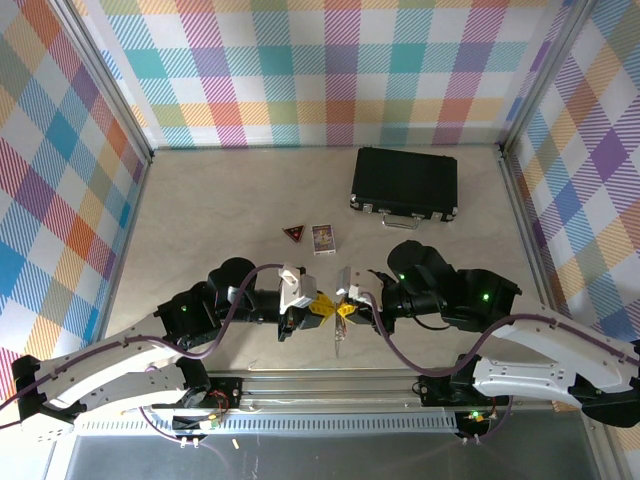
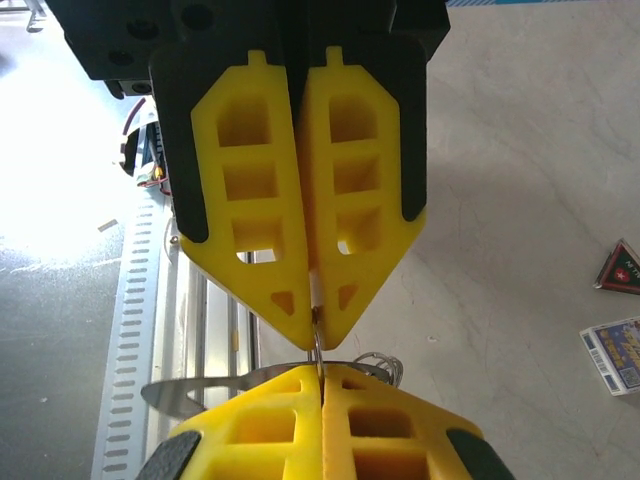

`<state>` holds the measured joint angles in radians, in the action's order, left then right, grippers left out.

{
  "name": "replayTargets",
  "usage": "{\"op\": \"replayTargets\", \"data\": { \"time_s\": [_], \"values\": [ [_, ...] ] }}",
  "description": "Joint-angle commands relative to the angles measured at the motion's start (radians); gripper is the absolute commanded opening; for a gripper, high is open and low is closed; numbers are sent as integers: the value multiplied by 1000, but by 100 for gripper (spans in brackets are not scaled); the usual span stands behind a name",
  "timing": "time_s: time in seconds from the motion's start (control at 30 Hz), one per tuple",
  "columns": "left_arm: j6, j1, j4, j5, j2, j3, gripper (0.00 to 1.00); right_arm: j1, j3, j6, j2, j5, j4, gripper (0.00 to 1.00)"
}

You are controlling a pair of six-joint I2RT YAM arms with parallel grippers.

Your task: Put the keys on the keyring

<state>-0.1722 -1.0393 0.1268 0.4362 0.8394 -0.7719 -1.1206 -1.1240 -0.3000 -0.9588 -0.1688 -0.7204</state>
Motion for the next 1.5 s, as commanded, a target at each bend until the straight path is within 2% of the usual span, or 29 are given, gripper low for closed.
{"op": "replayTargets", "data": {
  "time_s": [0.0,0.07,0.37,0.53,0.67,0.77,1.23,1.47],
  "values": [
    [22,1,-74,14,-25,23,7,-6,-23,5,-1,-58,61,0],
    [23,0,-82,20,-29,31,0,-5,-26,8,0,-61,65,0],
    [42,1,-170,5,-76,69,0,-5,37,56,59,-52,151,0],
    [57,1,-257,-25,-108,105,0,-6,55,93,78,-43,224,10],
    [73,0,-323,-37,-131,131,0,-5,87,113,102,-39,282,28],
    [77,1,-342,-31,-143,142,0,-5,107,132,116,-38,308,34],
    [163,1,-530,73,-150,182,0,-5,172,180,208,-127,427,49],
    [177,1,-577,94,-135,187,0,-5,182,193,218,-123,435,52]
  ]
}}
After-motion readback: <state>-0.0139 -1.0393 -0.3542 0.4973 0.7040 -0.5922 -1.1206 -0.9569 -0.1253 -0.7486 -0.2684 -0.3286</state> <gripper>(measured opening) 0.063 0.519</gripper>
